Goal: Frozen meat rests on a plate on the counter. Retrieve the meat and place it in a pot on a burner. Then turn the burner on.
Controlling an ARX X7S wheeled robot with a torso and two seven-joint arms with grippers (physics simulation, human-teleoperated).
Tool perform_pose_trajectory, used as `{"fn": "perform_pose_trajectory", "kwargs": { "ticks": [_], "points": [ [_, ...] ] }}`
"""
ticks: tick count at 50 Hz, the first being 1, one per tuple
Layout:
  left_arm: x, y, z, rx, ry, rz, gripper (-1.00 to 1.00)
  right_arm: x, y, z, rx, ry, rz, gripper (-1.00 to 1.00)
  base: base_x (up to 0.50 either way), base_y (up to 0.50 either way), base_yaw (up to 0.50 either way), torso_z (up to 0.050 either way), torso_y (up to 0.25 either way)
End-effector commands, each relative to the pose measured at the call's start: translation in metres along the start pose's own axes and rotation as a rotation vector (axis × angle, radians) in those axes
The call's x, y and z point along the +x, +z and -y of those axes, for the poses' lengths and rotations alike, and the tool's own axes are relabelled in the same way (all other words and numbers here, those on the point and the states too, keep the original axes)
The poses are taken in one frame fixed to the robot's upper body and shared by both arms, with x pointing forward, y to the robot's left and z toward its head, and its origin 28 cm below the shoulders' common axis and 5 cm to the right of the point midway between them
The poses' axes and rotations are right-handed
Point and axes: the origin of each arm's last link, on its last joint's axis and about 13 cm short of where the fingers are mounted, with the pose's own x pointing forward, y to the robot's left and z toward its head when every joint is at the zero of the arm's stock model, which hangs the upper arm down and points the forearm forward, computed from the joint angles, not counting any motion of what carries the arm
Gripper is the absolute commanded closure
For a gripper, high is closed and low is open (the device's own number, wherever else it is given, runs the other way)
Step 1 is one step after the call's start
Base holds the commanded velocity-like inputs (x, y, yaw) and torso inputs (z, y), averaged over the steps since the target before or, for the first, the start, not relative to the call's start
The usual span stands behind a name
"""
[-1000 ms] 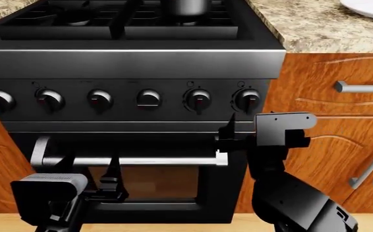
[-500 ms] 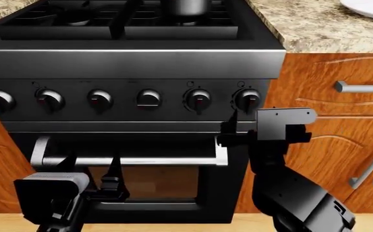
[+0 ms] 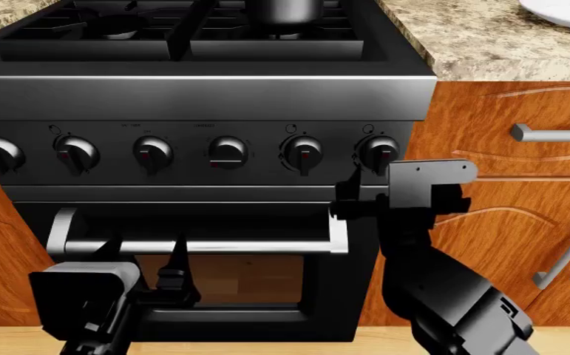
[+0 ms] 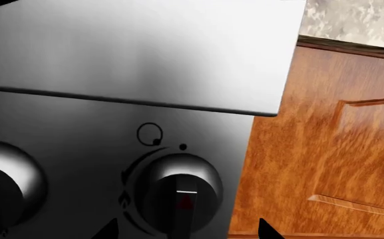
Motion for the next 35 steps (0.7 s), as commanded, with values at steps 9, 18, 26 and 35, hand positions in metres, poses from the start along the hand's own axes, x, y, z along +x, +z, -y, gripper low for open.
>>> {"fn": "perform_pose_trajectory", "kwargs": {
  "ticks": [9,18,26,35],
  "points": [
    [0.0021,-0.0015,-0.0009,-0.007,0.003,-0.007,-1.00,0.0071,-0.0016,-0.0020,0.010,0.007,-0.011,-1.00,0.00,0.00,0.00,0.000,0.000],
    [0.0016,-0.0024,-0.0013,-0.011,0.000,-0.013,-1.00,0.0081,-0.0015,-0.0030,0.010,0.009,-0.010,-1.00,0.00,0.00,0.00,0.000,0.000],
    [0.0004,-0.0038,-0.0019,-0.017,-0.006,-0.018,-1.00,0.0080,-0.0017,-0.0042,0.014,-0.003,-0.009,-1.00,0.00,0.00,0.00,0.000,0.000],
    [-0.0005,-0.0049,-0.0030,-0.025,-0.007,-0.021,-1.00,0.0078,-0.0004,-0.0057,0.010,-0.013,0.000,1.00,0.00,0.00,0.00,0.000,0.000]
  ]
}}
